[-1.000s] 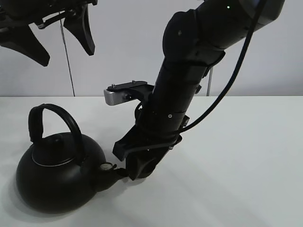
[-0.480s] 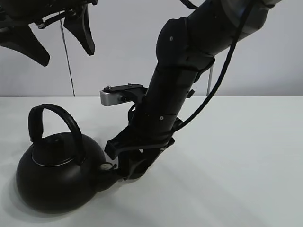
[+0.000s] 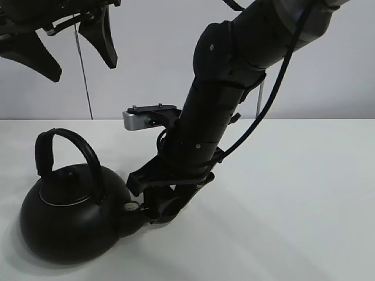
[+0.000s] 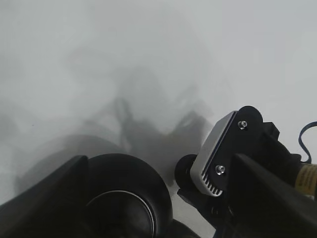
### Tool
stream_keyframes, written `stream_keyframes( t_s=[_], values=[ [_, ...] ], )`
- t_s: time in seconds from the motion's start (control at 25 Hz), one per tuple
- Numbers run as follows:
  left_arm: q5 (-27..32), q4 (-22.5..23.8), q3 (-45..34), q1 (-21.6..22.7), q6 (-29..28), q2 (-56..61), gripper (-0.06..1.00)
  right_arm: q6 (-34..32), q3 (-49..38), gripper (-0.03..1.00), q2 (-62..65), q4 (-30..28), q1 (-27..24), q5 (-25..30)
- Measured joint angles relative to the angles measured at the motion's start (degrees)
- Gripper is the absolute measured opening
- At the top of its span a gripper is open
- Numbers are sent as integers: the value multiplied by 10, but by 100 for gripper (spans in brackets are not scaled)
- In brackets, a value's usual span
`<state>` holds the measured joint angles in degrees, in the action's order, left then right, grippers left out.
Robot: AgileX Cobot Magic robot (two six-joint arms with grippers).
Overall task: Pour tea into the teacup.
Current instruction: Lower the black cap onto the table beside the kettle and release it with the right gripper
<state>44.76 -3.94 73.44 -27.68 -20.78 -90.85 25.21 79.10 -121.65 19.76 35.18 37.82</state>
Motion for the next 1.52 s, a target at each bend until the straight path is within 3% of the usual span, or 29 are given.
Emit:
stream_keyframes(
  t_s=[0.76, 1.2, 1.52],
  values=[
    [0, 0, 0, 0, 0, 0, 56, -27, 0, 41, 0, 5, 0, 11],
    [0, 0, 0, 0, 0, 0, 56, -31, 0, 51, 0, 6, -1, 13],
    [0, 0, 0, 0, 0, 0, 56, -51, 0, 51, 14, 18, -33, 20]
  ],
)
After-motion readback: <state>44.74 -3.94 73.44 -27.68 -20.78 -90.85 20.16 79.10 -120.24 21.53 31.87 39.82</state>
